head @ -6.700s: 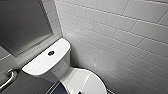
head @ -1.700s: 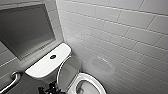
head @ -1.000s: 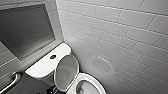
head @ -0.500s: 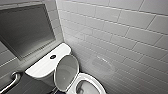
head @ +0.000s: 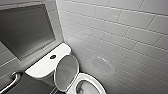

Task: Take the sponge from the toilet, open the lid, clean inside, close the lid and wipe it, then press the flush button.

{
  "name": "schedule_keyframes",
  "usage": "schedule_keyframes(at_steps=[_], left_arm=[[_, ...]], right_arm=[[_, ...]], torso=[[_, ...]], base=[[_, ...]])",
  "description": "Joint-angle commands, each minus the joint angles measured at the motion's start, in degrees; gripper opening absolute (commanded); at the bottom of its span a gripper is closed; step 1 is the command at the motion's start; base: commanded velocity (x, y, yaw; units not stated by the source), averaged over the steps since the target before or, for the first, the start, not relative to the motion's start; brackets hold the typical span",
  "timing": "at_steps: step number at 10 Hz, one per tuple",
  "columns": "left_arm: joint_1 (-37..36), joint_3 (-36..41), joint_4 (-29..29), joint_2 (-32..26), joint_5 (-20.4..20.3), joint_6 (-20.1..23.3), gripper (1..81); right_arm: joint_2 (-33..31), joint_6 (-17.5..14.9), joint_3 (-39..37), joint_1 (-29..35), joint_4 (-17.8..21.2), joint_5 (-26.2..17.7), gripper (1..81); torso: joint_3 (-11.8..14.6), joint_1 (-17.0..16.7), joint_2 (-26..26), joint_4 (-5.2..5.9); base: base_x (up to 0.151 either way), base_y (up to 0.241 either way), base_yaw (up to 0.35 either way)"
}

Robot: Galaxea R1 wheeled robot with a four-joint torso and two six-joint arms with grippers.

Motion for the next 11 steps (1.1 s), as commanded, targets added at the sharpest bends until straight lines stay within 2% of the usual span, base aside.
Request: schedule_keyframes(at_steps=[1, 2, 4, 5, 6, 7, 8, 9, 11], left_arm=[[9.2, -15.2, 36.1, 7.2, 1.9, 1.1, 81.1], [11.0, -18.5, 45.9, 9.0, 3.2, 1.1, 81.1], [13.6, -23.0, 60.7, 13.6, 16.7, 1.2, 81.1], [14.1, -25.8, 63.4, 17.3, 26.6, 1.1, 81.1], [14.5, -28.5, 64.0, 20.6, 33.8, 1.1, 81.1], [15.0, -28.9, 64.1, 22.0, 36.4, 1.6, 81.1], [15.8, -28.7, 64.5, 22.5, 36.1, 1.8, 81.1], [16.2, -28.7, 66.3, 23.1, 36.1, 1.8, 81.1], [16.7, -29.6, 70.7, 24.7, 36.4, 1.8, 81.1]], right_arm=[[-1.2, -0.2, -0.1, -1.0, -0.1, -3.7, 1.0], [-1.2, -0.2, -1.0, -1.0, -0.3, -3.5, 1.0], [-0.8, 0.0, -2.9, -1.0, -0.1, -3.3, 1.0], [-0.6, 0.0, -2.9, -0.9, -0.4, -3.3, 1.0], [-0.1, -0.1, -3.0, -0.8, -0.5, -3.3, 1.0], [0.2, -0.1, -3.0, -0.7, -0.5, -3.3, 1.0], [0.5, -0.1, -3.0, -0.7, -0.5, -3.3, 1.0], [0.5, -0.1, -3.0, -0.7, -0.7, -3.3, 1.0], [0.5, -0.1, -3.0, -0.7, -0.7, -3.3, 1.0]], torso=[[0.0, 0.0, 0.0, 0.00], [0.0, 0.0, 0.0, 0.00], [0.0, 0.0, 0.0, 0.00], [0.0, 0.0, 0.0, 0.00], [0.0, 0.0, 0.0, 0.00], [0.0, 0.0, 0.0, 0.00], [0.0, 0.0, 0.0, 0.00], [0.0, -3.7, 5.7, 0.00], [0.0, -4.0, 6.2, 0.00]], base=[[0.000, 0.000, 0.000], [0.000, 0.000, 0.000], [0.000, 0.000, 0.000], [0.000, 0.000, 0.000], [0.000, 0.000, 0.000], [0.000, 0.000, 0.000], [0.000, 0.000, 0.000], [0.000, 0.000, 0.000], [0.000, 0.000, 0.000]])
